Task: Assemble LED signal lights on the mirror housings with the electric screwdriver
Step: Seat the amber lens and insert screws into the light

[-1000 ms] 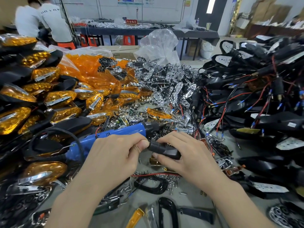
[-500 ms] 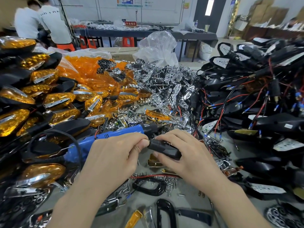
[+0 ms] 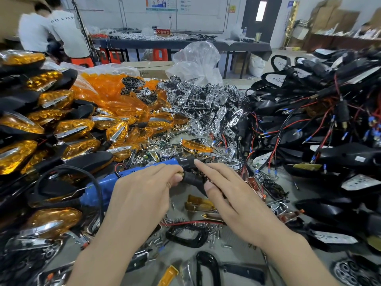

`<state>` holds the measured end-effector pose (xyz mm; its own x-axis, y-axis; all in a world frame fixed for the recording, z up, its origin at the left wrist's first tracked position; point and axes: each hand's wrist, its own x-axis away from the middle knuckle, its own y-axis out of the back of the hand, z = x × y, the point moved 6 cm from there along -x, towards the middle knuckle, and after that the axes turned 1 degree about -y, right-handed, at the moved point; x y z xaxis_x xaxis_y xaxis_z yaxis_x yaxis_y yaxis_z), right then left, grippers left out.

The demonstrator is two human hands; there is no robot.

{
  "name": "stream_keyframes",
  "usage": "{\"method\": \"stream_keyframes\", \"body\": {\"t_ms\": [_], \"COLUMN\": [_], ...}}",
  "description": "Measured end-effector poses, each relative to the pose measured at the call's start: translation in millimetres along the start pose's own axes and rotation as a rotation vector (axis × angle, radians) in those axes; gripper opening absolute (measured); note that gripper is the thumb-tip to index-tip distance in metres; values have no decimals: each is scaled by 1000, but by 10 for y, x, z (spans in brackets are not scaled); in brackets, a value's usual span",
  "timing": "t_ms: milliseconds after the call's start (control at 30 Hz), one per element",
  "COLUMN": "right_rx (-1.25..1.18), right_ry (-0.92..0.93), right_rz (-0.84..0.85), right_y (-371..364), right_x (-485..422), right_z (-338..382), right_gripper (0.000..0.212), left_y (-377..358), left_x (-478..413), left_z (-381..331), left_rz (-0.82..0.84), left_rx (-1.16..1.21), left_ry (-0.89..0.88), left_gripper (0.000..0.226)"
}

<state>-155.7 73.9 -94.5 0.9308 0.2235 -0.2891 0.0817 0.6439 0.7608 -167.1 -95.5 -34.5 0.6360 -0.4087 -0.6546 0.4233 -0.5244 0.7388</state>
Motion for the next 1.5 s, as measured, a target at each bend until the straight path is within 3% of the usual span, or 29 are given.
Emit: {"method": "stream_keyframes", "body": {"t_ms": [167, 833, 1000, 1500], "right_rx": [-80, 152, 153, 232], "right_ry": [-16, -12, -27, 0], "right_rz": [13, -10, -19, -44], "right_y": [-31, -62, -70, -114], "right_x": [0, -16, -22, -42], "right_z": [-18, 77, 42, 68], "right_gripper": [64, 65, 64, 69], "left_y": [25, 8, -3, -19], "left_x": [-5, 15, 15, 29], "left_z": [-8, 26, 24, 51], "left_rz": [-38, -30, -51, -69], "left_rx": [-14, -11, 56, 34], "left_ry": [-12, 59, 74, 82], "left_gripper": [38, 33, 43, 41]}}
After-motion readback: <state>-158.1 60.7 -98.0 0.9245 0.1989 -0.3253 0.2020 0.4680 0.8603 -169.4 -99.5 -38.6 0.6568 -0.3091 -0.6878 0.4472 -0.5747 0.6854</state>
